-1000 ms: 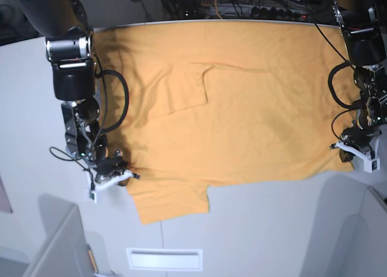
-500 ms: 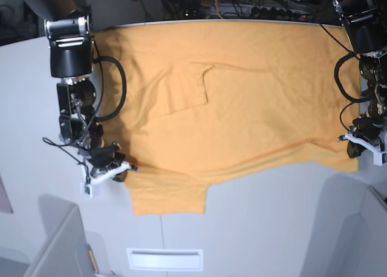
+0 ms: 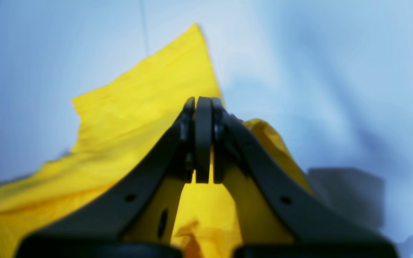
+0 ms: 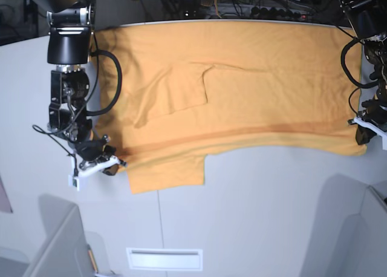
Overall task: Fold the T-shirt properly
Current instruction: 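Lift the hem corners and fold them toward the collar with both grippers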
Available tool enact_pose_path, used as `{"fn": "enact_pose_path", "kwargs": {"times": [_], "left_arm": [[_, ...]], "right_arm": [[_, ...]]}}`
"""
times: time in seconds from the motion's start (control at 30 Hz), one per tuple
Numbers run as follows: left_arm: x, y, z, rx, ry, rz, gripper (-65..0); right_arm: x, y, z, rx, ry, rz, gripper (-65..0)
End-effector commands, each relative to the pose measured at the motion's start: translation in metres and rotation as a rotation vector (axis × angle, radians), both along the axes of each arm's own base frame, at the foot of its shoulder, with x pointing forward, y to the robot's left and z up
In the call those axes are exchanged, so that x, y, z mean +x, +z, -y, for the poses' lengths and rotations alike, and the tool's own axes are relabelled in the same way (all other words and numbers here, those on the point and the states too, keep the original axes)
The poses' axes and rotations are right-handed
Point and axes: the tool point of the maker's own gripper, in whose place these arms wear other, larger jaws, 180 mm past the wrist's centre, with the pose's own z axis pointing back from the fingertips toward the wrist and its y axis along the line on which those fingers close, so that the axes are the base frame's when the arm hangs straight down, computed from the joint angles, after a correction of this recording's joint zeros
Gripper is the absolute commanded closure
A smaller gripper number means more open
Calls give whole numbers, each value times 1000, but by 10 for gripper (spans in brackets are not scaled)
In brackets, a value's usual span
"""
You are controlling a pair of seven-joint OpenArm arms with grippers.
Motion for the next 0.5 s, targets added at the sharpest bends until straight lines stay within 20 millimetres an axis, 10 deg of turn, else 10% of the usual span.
{"fn": "enact_pose_path", "kwargs": {"times": [0.0, 0.47], "left_arm": [[6, 26, -10, 38, -8, 44, 0], [-8, 39, -9, 92, -47, 11, 0]], "right_arm": [[11, 19, 6, -11, -2, 60, 0], [-34, 22, 22, 122, -50, 11, 0]]}}
